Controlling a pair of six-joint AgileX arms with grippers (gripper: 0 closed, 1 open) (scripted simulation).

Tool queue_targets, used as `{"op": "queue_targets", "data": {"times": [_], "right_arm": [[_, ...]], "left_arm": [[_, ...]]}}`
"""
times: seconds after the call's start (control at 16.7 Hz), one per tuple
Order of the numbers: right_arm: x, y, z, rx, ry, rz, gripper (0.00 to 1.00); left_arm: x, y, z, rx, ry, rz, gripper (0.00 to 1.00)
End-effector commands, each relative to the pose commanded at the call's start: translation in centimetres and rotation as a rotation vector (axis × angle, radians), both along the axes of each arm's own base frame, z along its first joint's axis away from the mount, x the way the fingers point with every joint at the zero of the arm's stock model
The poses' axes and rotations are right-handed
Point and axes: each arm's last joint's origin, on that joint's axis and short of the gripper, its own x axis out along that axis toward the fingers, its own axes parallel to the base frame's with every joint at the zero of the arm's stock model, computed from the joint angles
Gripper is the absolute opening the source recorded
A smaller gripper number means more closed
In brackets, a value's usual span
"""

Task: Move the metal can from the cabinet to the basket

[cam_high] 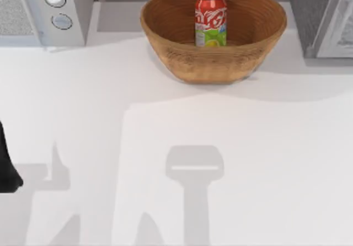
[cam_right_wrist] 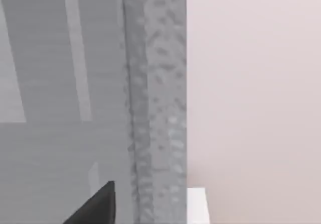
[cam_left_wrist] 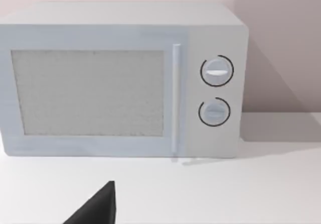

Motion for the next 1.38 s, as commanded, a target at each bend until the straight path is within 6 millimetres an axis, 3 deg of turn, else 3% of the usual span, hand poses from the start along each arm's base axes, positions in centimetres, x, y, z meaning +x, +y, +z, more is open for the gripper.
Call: {"op": "queue_targets", "data": {"times": [0.18, 0.3, 0.48, 0.66, 0.84, 1.2, 1.38], "right_arm": [[0.2, -0.4, 6.7, 0.009, 0.004, -0.002, 1.0], [-0.2, 0.4, 11.2, 0.01, 0.005, -0.002, 1.0], [-1.3, 2.8, 17.2, 0.005, 0.002, 0.0, 1.0], [-2.6, 5.5, 21.2, -0.01, -0.006, 0.004, 1.0], [-3.3, 7.0, 23.0, -0.022, -0.013, 0.006, 1.0], [-3.3, 7.0, 23.1, -0.024, -0.014, 0.003, 1.0], [-2.1, 7.6, 23.1, -0.022, -0.014, 0.002, 1.0]], "left_arm": [[0.0, 0.0, 0.0, 0.0, 0.0, 0.0, 1.0], [0.0, 0.0, 0.0, 0.0, 0.0, 0.0, 1.0], [0.0, 0.0, 0.0, 0.0, 0.0, 0.0, 1.0], [0.0, 0.0, 0.0, 0.0, 0.0, 0.0, 1.0], [0.0, 0.0, 0.0, 0.0, 0.0, 0.0, 1.0], [0.0, 0.0, 0.0, 0.0, 0.0, 0.0, 1.0], [0.0, 0.0, 0.0, 0.0, 0.0, 0.0, 1.0]]}}
